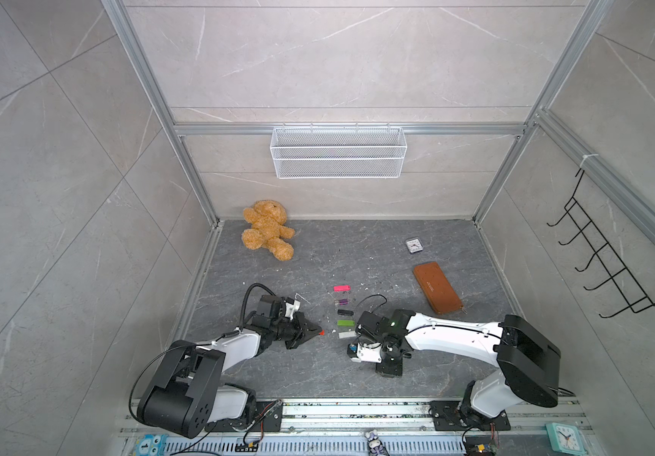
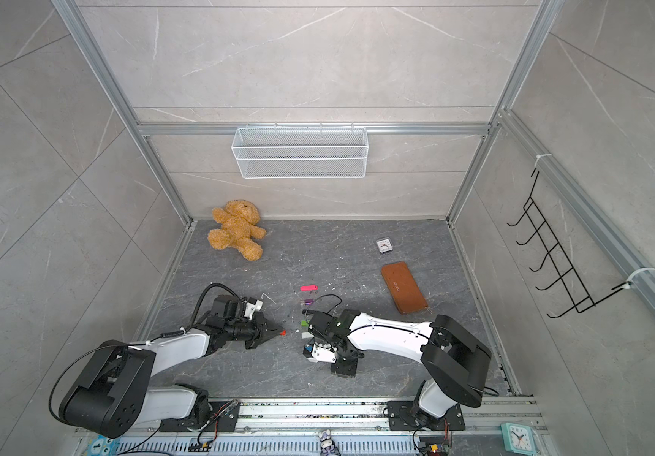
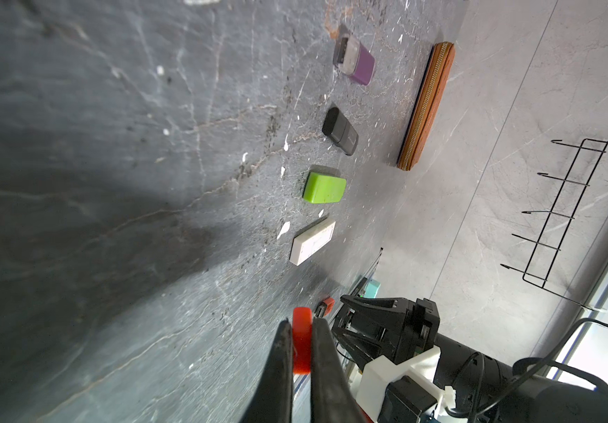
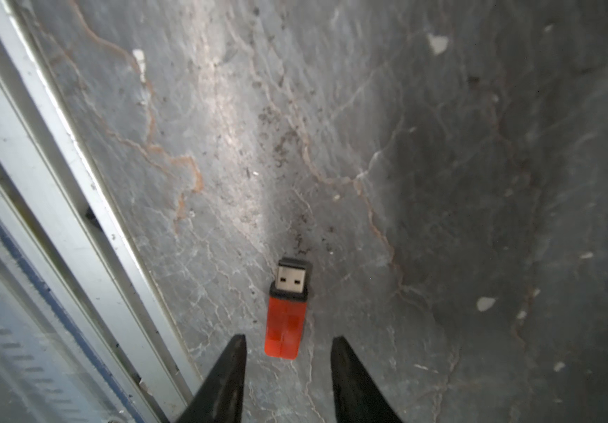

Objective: Close the usb drive cover
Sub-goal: Pick up the USB drive from the center of the board.

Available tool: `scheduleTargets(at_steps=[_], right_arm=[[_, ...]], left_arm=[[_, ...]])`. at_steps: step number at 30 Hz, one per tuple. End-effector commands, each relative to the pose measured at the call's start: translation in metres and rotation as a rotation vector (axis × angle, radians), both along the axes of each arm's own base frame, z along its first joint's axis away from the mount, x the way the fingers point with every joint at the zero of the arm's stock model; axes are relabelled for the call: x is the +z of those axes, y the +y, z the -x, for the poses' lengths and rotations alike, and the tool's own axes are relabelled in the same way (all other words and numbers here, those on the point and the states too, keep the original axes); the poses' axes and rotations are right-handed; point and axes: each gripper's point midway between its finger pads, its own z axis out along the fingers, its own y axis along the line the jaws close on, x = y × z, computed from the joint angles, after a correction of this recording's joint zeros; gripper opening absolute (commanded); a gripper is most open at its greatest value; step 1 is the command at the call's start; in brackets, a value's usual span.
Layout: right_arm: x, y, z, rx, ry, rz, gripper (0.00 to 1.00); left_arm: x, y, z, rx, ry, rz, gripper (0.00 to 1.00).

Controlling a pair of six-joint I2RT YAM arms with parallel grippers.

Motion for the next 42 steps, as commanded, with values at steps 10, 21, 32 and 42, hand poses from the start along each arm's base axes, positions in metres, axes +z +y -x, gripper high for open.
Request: scheduleTargets(at_steps=[10,21,32,42], right_arm=[[-0.023,-0.01,0.003,0.006,-0.027,0.087,0.42],[-0.023,0.003,-0.009,0.008,-0.076,0.045,0.24],[-0.021,0.069,-0.037,0.055,-0.071,-0.057,0.21],[-0.025,0.054,-0.038,0.024,-0.041,-0.059,0.36]], left_arm=[[0.007,-0.001,-0.003,-0.014,-0.038,-0.001,0.05],[0.007,-0.001,-0.002,-0.013,-0.036,-0.003,0.05],[0.008,0.001,-0.001,-0.006,-0.044,-0.011,0.04],[0.008,0.0,-0.002,-0.009,-0.047,-0.01,0.04]])
